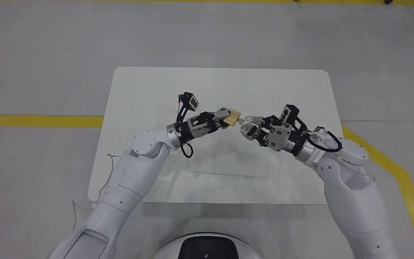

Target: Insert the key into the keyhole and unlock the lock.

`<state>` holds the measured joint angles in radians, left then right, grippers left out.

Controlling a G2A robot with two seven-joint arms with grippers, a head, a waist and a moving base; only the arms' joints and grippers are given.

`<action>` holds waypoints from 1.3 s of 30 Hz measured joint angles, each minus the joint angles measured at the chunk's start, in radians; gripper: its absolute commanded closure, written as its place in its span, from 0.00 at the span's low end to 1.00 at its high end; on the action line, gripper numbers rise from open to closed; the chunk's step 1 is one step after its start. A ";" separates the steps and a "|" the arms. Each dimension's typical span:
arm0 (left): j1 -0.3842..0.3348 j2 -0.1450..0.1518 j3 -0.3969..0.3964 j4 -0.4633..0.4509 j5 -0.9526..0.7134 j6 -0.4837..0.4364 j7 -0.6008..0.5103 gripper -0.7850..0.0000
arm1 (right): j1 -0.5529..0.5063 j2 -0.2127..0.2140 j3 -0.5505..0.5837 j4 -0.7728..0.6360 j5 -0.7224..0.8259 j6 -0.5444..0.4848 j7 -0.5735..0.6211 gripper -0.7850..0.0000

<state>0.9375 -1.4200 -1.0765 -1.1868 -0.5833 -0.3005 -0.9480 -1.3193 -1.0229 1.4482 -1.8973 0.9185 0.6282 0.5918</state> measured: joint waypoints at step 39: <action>0.057 0.023 -0.018 -0.088 0.126 -0.066 0.045 1.00 | 0.083 -0.027 -0.059 0.166 0.451 0.191 -0.135 1.00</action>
<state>0.9941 -1.3975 -1.0942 -1.2752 -0.4577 -0.3665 -0.9027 -1.2363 -1.0497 1.3887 -1.7311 1.3692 0.8195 0.4566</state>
